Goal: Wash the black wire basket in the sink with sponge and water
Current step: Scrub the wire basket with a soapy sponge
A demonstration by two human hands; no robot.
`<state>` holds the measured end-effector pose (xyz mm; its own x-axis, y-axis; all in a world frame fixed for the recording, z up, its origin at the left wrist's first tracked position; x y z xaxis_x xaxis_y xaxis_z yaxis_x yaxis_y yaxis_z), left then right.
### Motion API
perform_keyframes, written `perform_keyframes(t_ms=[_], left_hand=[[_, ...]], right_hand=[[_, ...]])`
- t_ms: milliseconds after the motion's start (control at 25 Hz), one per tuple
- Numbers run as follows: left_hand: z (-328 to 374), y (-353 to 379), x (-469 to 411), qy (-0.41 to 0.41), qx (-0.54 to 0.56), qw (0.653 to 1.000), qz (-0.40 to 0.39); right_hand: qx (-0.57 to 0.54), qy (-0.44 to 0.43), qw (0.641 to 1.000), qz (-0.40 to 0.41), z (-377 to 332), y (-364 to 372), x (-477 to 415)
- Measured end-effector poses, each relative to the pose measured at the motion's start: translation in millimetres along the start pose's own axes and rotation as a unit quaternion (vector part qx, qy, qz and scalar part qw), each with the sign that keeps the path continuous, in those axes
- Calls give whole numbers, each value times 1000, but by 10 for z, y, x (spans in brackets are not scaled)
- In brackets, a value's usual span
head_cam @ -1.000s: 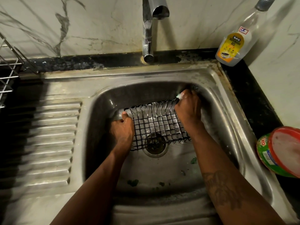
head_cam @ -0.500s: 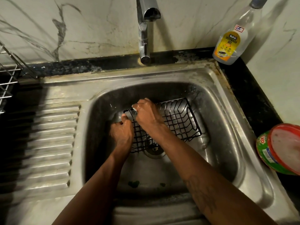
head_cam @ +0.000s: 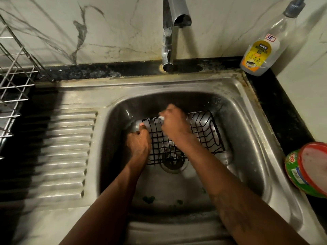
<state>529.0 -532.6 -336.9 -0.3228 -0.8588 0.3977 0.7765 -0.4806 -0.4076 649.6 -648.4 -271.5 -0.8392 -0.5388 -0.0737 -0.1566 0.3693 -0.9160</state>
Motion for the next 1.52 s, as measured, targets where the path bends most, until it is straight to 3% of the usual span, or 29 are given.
perform_keyframes(t_ms=[40, 200, 360, 480, 640, 760, 920, 1080, 1160, 1400, 1520], left_hand=[[3, -21, -11, -3, 7, 1000, 11], [-55, -26, 4, -69, 53, 996, 6], [-33, -21, -21, -31, -12, 999, -6], [115, -73, -52, 50, -93, 994, -10], [545, -66, 79, 301, -293, 907, 15], [529, 213, 106, 381, -329, 859, -94], [694, 402, 233, 511, -417, 747, -77], [783, 176, 300, 490, -460, 740, -14], [749, 116, 279, 439, -497, 748, -28], [573, 254, 259, 450, -472, 740, -162], [572, 336, 267, 446, -423, 770, -175]], right_hand=[[-23, -47, 998, -20, -294, 95, -12], [-66, -95, 993, -36, -587, 245, -102], [-67, -125, 987, -82, -330, 308, 113], [-65, -29, 996, -49, 201, 183, 261], [-102, 28, 994, -9, 515, 93, 293], [-111, 28, 993, -7, 495, 127, 328], [-125, 34, 989, 70, 538, -39, 292], [-121, 65, 974, 181, 655, -278, 290], [-95, 94, 970, 205, 742, -355, 294], [-79, 175, 975, 113, 933, -213, 286], [-85, 157, 979, 96, 834, -153, 191]])
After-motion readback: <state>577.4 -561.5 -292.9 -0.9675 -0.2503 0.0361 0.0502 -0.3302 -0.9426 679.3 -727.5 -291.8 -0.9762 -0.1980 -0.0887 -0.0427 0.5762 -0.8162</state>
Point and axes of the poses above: each hand's wrist, its own x-axis away from the middle knuckle, its own y-axis out of the palm, z = x × y, the point moved 8 cm from there along -x, towards the middle knuckle, and after that the axes turned 2 degrees about z, right-handed, at the moved point
